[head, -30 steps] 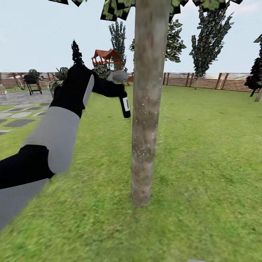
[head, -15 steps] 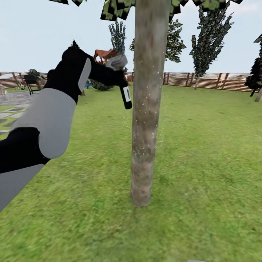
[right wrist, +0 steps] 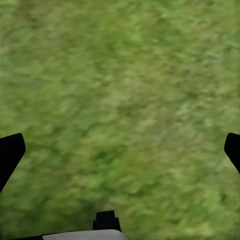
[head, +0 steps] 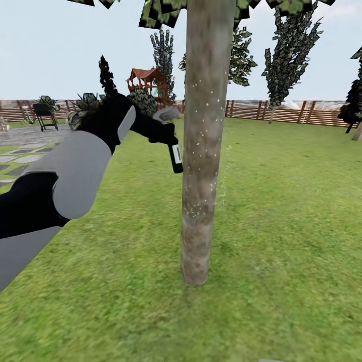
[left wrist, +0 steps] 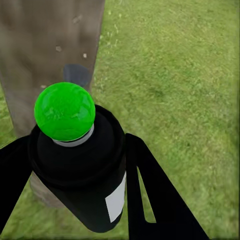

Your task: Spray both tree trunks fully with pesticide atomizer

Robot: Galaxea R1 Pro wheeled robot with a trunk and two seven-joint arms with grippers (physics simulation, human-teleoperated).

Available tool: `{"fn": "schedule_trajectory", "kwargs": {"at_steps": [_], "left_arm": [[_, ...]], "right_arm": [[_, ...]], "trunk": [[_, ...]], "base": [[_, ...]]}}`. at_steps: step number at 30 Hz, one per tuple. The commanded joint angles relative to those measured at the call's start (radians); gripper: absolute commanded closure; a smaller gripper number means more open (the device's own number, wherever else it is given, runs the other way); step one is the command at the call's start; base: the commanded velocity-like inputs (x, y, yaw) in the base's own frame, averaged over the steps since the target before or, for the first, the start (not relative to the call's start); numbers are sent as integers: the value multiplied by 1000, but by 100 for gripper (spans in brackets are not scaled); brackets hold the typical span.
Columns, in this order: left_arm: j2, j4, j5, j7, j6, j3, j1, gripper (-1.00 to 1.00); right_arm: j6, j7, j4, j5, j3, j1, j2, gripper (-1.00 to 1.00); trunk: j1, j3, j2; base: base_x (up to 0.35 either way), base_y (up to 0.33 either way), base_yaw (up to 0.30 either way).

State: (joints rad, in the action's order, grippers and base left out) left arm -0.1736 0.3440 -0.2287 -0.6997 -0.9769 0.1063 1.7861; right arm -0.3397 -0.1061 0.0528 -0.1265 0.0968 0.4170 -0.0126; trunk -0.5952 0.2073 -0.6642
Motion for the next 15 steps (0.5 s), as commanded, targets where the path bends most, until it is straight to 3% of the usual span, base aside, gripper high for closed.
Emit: {"fn": "schedule_trajectory", "kwargs": {"at_steps": [1, 4, 8, 12, 15], "left_arm": [[-1, -14, -9, -7, -5, 9, 1, 100], [-1, -111, -8, -6, 21, 8, 1, 100], [-1, -263, -8, -6, 126, 9, 1, 100], [-1, -305, -8, 3, 182, 9, -6, 100], [-1, -311, -10, 14, 253, 9, -69, 100]], "right_arm": [[-7, 0, 4, -10, 9, 2, 0, -100], [-7, 0, 4, -10, 9, 2, 0, -100], [-7, 0, 4, -10, 9, 2, 0, -100], [-7, 0, 4, -10, 9, 2, 0, -100], [-7, 0, 4, -10, 9, 2, 0, -100]], "trunk": [[0, 2, -1], [0, 2, -1], [0, 2, -1], [0, 2, -1], [0, 2, -1]], "base": [[0, 0, 0], [0, 0, 0], [0, 0, 0], [0, 0, 0], [0, 0, 0]]}}
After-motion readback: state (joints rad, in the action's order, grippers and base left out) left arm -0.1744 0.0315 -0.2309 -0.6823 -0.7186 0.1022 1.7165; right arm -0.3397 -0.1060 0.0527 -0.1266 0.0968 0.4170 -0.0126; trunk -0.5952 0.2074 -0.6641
